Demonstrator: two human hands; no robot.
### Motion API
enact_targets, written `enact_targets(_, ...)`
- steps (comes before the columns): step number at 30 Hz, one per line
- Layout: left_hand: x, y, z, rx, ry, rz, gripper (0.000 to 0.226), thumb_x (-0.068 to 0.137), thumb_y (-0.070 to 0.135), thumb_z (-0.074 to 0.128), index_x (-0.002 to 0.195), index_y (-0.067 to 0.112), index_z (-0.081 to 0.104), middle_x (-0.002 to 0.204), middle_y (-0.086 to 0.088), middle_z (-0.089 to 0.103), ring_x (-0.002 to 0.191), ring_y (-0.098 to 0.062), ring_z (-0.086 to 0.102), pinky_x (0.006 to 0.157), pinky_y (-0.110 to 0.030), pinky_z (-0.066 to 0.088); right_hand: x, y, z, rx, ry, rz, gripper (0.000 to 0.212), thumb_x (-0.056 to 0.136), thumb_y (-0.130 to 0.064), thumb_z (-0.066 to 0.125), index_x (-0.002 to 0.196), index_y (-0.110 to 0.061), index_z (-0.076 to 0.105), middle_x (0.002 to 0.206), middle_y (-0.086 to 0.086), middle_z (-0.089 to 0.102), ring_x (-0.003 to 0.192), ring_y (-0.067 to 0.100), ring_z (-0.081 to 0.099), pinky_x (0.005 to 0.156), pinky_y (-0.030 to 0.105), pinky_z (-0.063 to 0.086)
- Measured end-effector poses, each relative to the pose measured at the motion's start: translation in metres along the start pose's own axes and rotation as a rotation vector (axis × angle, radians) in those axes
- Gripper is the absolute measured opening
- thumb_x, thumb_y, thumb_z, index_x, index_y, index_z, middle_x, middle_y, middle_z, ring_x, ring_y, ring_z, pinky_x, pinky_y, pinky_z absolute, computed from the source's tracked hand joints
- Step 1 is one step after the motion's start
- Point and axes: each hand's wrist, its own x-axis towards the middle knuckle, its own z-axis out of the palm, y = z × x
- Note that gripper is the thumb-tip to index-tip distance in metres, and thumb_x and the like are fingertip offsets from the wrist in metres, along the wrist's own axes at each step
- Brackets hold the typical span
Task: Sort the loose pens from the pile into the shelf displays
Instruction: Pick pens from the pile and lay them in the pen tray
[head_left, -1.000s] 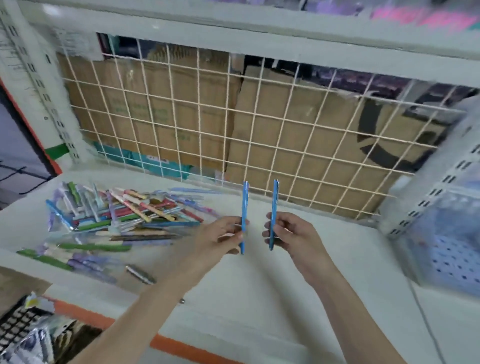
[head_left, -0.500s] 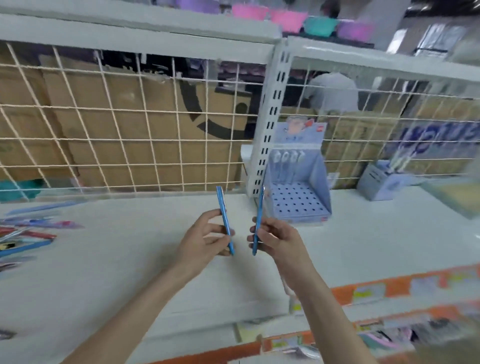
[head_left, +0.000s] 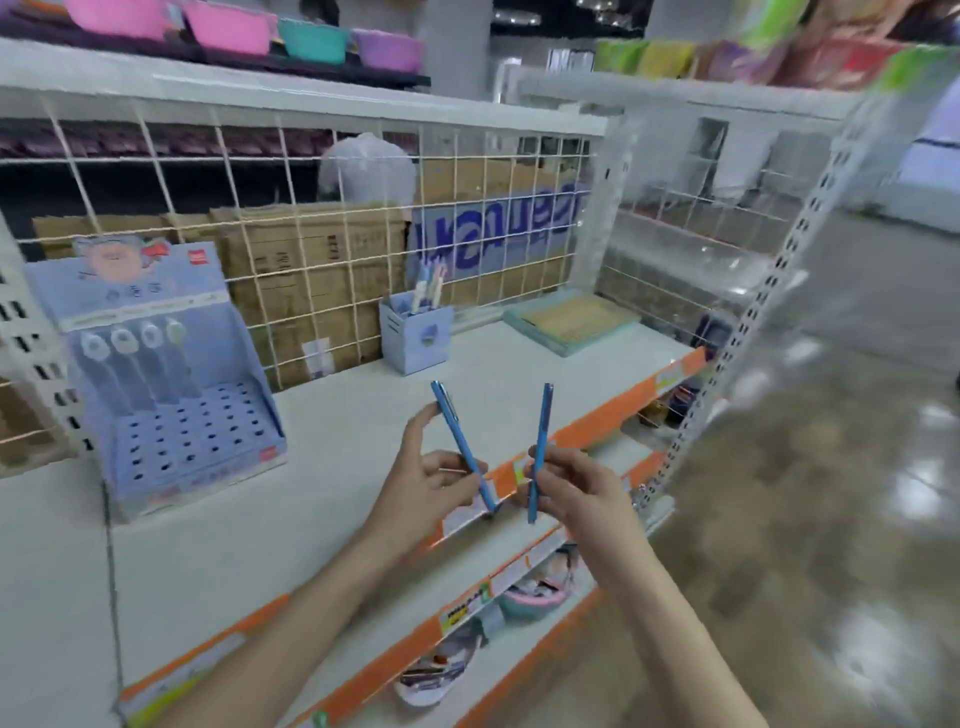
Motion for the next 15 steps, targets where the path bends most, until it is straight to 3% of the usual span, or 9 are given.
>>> enact_targets(3,0.026,-0.005,0.042,-0.004,-0.059,-0.015,0.076,0.079,-0.008,0.067,0.129,0.033,0.027,0.093,-0.019,0.067,0.072,-0.022,0.066,0.072,-0.04,0.054,0.009,0.002,-0.048,-0.006,0.1,0.012,0.017,0.091,-0.003,0.055,0.099,-0.014,0.066,0.085,0.007,0.068,0.087,0.029,0.067,0.078,0.04,0.054)
enact_targets(4,0.034,-0.007,0.053,0.002,-0.078,-0.014,0.077,0.079,-0.007,0.067,0.129,0.035,0.026,0.094,-0.018,0.067,0.073,-0.022,0.067,0.073,-0.04,0.054,0.012,0.003,-0.06,-0.008,0.125,0.013,0.018,0.091,-0.004,0.056,0.097,-0.017,0.066,0.084,0.005,0.069,0.087,0.03,0.067,0.078,0.041,0.054)
enact_targets(7,0.057,-0.012,0.077,0.011,-0.098,0.007,0.08,0.08,-0.006,0.067,0.13,0.038,0.022,0.097,-0.014,0.066,0.076,-0.016,0.068,0.072,-0.026,0.055,0.024,0.008,-0.082,-0.011,0.156,0.031,0.018,0.091,-0.004,0.056,0.094,-0.018,0.066,0.078,0.0,0.071,0.087,0.029,0.068,0.081,0.043,0.054)
enact_targets(10,0.082,-0.017,0.092,0.032,-0.115,0.014,0.083,0.079,-0.004,0.068,0.126,0.045,0.019,0.099,-0.012,0.065,0.079,-0.018,0.069,0.071,-0.022,0.055,0.041,0.013,-0.093,0.032,0.166,0.058,0.017,0.09,-0.001,0.056,0.096,-0.014,0.065,0.076,0.002,0.071,0.083,0.026,0.069,0.078,0.038,0.055)
enact_targets(15,0.143,-0.022,0.115,0.065,-0.183,-0.008,0.089,0.078,-0.002,0.07,0.131,0.042,0.014,0.098,-0.008,0.066,0.076,-0.016,0.07,0.068,-0.02,0.054,0.087,0.017,-0.121,0.033,0.176,0.093,0.015,0.089,0.003,0.055,0.097,-0.007,0.063,0.071,0.003,0.07,0.077,0.024,0.069,0.072,0.032,0.058)
